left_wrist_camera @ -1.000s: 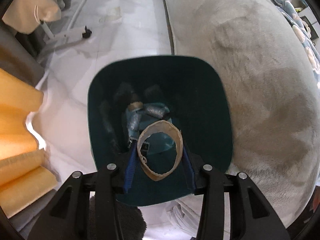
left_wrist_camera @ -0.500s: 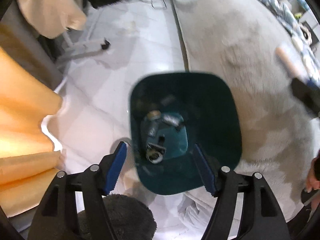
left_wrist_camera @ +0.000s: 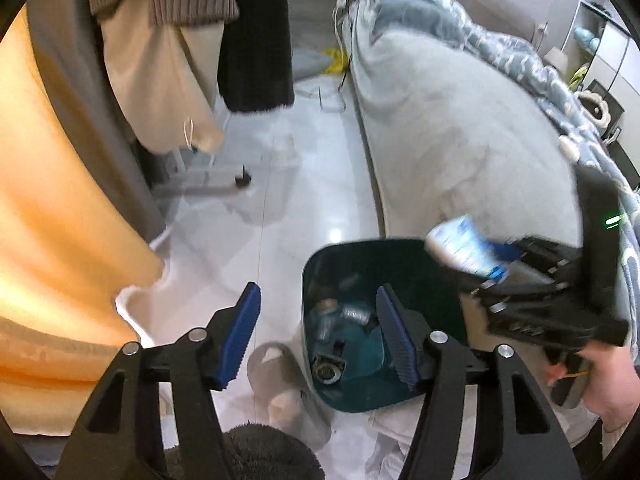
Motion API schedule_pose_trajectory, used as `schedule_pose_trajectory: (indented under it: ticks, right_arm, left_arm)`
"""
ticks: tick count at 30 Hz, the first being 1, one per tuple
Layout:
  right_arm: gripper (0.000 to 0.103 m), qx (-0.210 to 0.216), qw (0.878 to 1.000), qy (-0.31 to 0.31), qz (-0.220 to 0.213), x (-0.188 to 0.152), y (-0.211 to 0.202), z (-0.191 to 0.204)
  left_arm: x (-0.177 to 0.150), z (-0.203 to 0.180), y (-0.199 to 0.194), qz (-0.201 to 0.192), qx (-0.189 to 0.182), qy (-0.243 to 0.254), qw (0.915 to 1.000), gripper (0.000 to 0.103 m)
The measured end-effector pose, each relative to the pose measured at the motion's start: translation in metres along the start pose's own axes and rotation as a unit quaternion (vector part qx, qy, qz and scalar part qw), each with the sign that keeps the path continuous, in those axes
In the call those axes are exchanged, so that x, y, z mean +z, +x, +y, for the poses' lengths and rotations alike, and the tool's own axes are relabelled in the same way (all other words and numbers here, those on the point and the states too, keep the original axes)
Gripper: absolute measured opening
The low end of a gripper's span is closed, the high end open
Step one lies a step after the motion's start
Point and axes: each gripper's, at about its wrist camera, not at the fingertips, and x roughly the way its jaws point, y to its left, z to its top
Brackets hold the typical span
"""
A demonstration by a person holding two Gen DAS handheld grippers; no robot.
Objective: Collect trash
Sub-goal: 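Open the right tool to drop the diaper pack into the bin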
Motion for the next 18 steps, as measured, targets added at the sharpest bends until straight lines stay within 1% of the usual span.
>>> schedule_pose_trajectory:
  ticks: [4, 8, 13, 18]
  right_arm:
    - [0.058, -0.003, 1.0, -0.003, 0.019, -0.003, 0.009, -0.001]
    - [0.059, -0.01, 0.999, -0.012, 0.036, -0.006, 0.016, 0.002]
    - [0.059, -0.014, 0.999, -0.018, 0.043, -0.007, 0.022, 0.005]
    - [0.069, -0.016, 0.999, -0.015, 0.047, -0.007, 0.028, 0.004]
  left_arm:
    - [0.001, -0.015, -0.026, -0.05, 0.001, 0.023, 0.9985, 0.055]
    - [0.001, -0.028, -0.049, -0.089, -0.002, 0.042, 0.9951, 0.055]
    - [-0.001, -0.038, -0.07, -0.124, -0.018, 0.044, 0.9911, 0.055]
    - [-0.002, -0.046, -0.086, -0.15, -0.019, 0.053, 0.9871, 0.055]
